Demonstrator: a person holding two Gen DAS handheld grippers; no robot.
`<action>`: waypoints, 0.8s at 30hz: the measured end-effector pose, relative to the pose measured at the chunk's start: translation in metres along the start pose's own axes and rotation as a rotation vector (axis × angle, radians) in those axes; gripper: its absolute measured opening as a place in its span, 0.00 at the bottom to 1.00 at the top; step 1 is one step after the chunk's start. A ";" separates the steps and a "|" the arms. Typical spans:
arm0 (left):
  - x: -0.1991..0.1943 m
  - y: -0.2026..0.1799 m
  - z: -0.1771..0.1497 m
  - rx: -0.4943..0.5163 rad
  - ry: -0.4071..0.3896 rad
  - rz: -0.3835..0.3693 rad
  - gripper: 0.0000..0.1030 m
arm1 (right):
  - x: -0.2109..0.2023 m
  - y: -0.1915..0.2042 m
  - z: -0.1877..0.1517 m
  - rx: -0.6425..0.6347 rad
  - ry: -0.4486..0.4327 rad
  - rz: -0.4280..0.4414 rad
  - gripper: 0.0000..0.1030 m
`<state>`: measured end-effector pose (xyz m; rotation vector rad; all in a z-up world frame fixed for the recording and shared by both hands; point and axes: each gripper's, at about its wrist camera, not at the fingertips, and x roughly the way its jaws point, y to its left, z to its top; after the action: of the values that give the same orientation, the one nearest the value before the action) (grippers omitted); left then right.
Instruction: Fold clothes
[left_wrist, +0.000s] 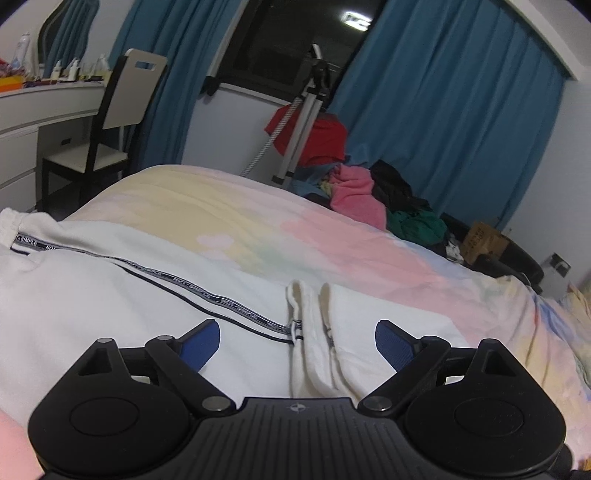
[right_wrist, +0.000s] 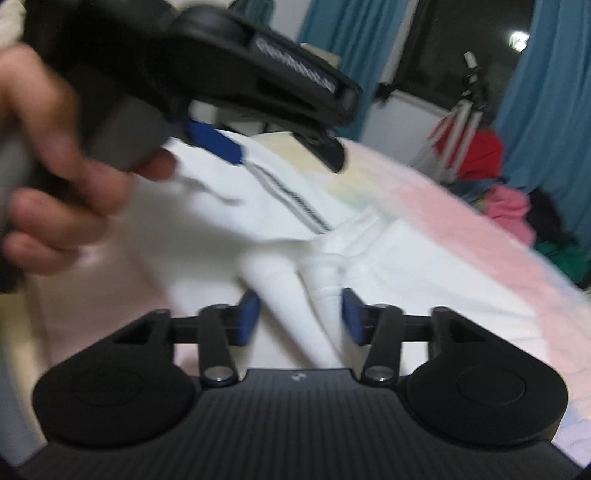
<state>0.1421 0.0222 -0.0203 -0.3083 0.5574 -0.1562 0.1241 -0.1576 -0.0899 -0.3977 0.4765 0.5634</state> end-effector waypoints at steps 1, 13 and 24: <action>-0.003 -0.002 -0.001 0.007 0.002 -0.007 0.89 | -0.006 0.000 0.002 0.012 -0.004 0.034 0.54; -0.010 -0.014 -0.015 0.034 0.068 -0.094 0.80 | -0.035 -0.083 0.008 0.374 -0.036 -0.030 0.54; 0.010 -0.062 -0.058 0.258 0.159 -0.164 0.61 | 0.063 -0.164 0.022 0.770 0.069 0.008 0.55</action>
<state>0.1155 -0.0529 -0.0511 -0.0904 0.6614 -0.4097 0.2743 -0.2482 -0.0681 0.3214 0.7190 0.3372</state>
